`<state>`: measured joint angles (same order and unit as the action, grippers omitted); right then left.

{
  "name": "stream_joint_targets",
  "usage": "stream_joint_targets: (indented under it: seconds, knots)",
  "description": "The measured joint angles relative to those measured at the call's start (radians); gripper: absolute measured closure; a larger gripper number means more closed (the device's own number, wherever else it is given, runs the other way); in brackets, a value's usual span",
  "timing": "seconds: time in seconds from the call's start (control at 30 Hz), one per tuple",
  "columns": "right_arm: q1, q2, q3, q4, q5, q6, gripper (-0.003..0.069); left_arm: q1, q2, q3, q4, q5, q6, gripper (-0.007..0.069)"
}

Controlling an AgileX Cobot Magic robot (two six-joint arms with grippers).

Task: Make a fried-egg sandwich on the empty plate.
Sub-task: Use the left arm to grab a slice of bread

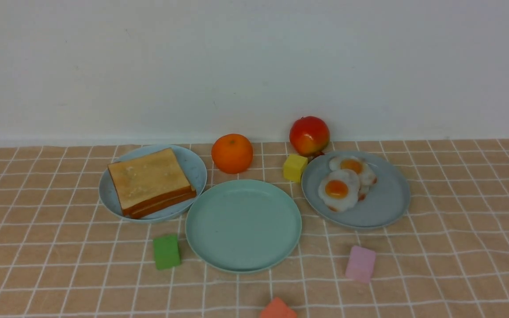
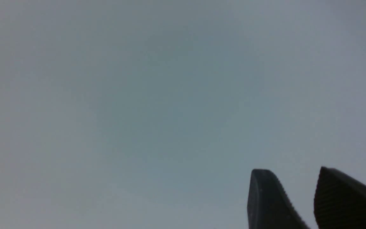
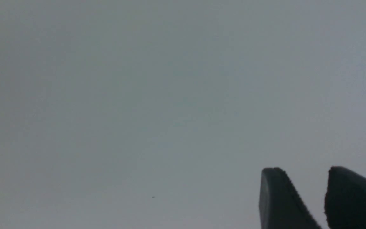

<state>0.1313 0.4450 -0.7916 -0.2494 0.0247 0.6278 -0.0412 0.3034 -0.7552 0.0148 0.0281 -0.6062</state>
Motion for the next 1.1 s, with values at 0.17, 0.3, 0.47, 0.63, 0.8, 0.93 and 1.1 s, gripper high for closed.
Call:
stream_joint_targets:
  seconds: [0.17, 0.3, 0.47, 0.63, 0.8, 0.93, 1.1]
  knots:
    - [0.0, 0.16, -0.126, -0.124, 0.195, 0.0, 0.0418, 0.0, 0.232, -0.213, 0.01, 0.429, 0.0, 0.0386]
    - [0.0, 0.245, -0.112, -0.217, 0.357, 0.0, 0.0418, 0.0, 0.402, -0.222, 0.064, 0.647, 0.0, 0.0386]
    - [0.0, 0.287, -0.048, -0.176, 0.492, 0.018, 0.0418, 0.0, 0.589, -0.222, 0.126, 0.744, 0.001, 0.0386]
    - [0.017, 0.311, 0.047, 0.084, 0.525, -0.036, 0.0418, 0.0, 0.804, -0.222, -0.009, 0.775, -0.001, 0.0386]
    - [0.114, 0.345, 0.073, 0.364, 0.574, -0.338, 0.0418, 0.0, 1.019, -0.222, -0.265, 0.778, 0.071, 0.0386]
    - [0.189, 0.391, 0.037, 0.564, 0.69, -0.696, 0.0418, 0.0, 1.15, -0.228, -0.378, 0.697, 0.216, 0.0386]
    - [0.2, 0.449, -0.111, 0.784, 0.867, -0.99, 0.0418, 0.0, 1.245, -0.304, -0.395, 0.631, 0.299, 0.0386]
